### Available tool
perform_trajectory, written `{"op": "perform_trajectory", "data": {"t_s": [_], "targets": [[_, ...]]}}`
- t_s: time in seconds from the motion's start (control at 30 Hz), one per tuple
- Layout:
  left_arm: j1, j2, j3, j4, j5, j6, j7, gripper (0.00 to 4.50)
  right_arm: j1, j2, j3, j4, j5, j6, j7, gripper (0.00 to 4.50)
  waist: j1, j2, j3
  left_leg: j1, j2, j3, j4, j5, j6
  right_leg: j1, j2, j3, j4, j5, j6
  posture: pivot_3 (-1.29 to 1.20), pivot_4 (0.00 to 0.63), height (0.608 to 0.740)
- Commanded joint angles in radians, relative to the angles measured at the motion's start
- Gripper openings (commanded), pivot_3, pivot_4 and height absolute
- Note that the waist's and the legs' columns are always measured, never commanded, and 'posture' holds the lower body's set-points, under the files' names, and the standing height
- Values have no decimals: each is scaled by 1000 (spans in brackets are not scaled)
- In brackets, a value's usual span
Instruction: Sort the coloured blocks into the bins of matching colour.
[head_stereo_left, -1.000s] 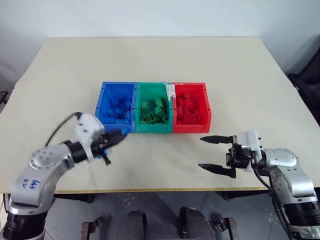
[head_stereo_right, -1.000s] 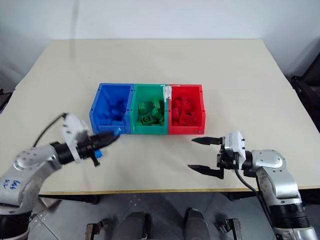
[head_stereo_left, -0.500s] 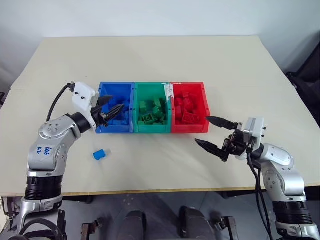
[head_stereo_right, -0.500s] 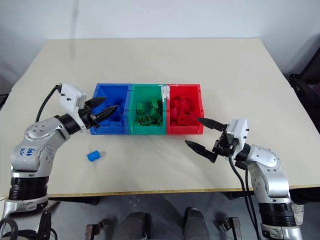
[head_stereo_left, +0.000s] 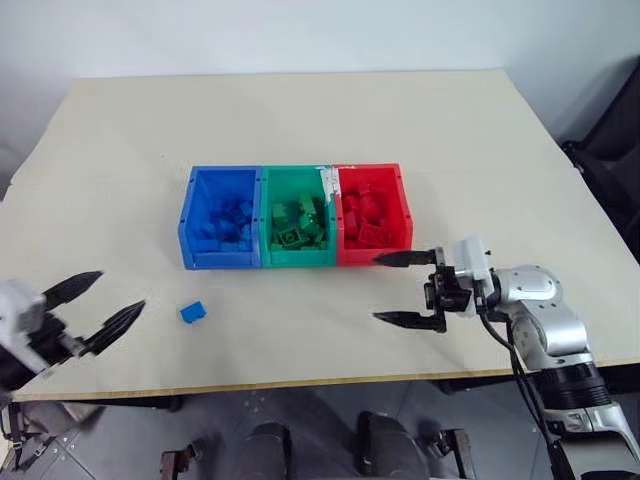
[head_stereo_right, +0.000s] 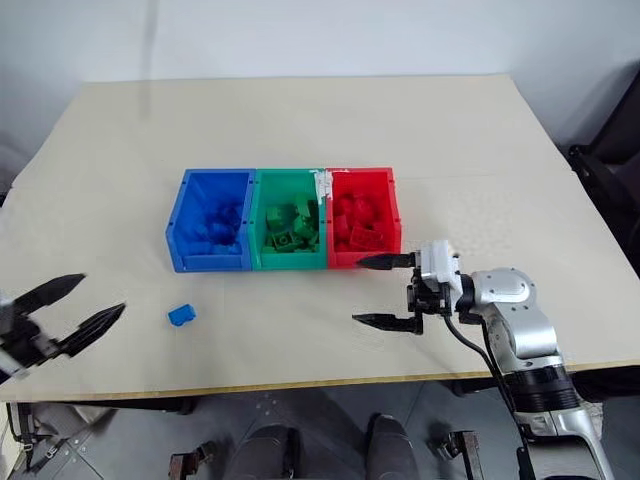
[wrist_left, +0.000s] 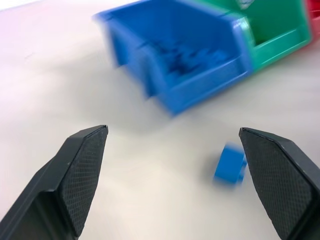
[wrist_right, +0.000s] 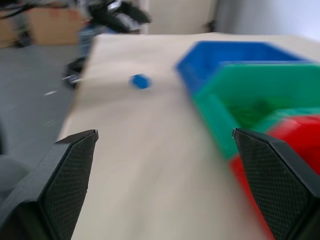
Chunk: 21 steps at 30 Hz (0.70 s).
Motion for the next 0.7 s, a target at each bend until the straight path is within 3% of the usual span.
{"op": "perform_trajectory", "data": {"t_s": [0.03, 0.17, 0.23, 0.47, 0.63, 0.7], "targets": [[56, -11, 34, 21, 6, -56, -22, 4460, -19, -9, 15, -9, -4, -23, 49, 4500, 8, 0, 0, 0, 0, 0, 0, 0, 0, 0, 0, 0, 0, 0, 0, 0, 150, 740], [93, 1, -19, -5, 23, -47, -19, 4460, -27, -8, 12, 3, -8, -28, 56, 4500, 11, 0, 0, 0, 0, 0, 0, -1, 0, 0, 0, 0, 0, 0, 0, 0, 150, 740], [94, 43, -104, -56, 59, 12, 0, 4460, -26, -18, 0, 21, -15, -36, 57, 4500, 10, 0, 0, 0, 0, 0, 0, -1, 0, 0, 0, 0, 0, 0, 0, 0, 150, 740], [-67, 161, -381, -95, 186, 154, 80, 4460, -16, -35, -23, 50, -32, -51, 42, 4500, 8, 0, 0, 0, 0, 1, 0, -1, 0, -1, 0, 0, 1, 0, 0, 0, 150, 740], [-156, 215, -485, -57, 235, 222, 83, 4460, 14, -44, -27, 13, -28, -39, 26, 4500, 2, 0, 0, 0, 0, 3, -1, -2, -1, -2, 0, 0, 1, 0, 0, 0, 150, 740], [-167, 232, -504, -51, 242, 240, 73, 4075, 27, -47, -30, -2, -26, -34, 18, 4500, 4, 0, 0, 0, 0, 3, -1, -2, 0, -3, 0, 0, 1, 0, 0, 0, 150, 740]]}}
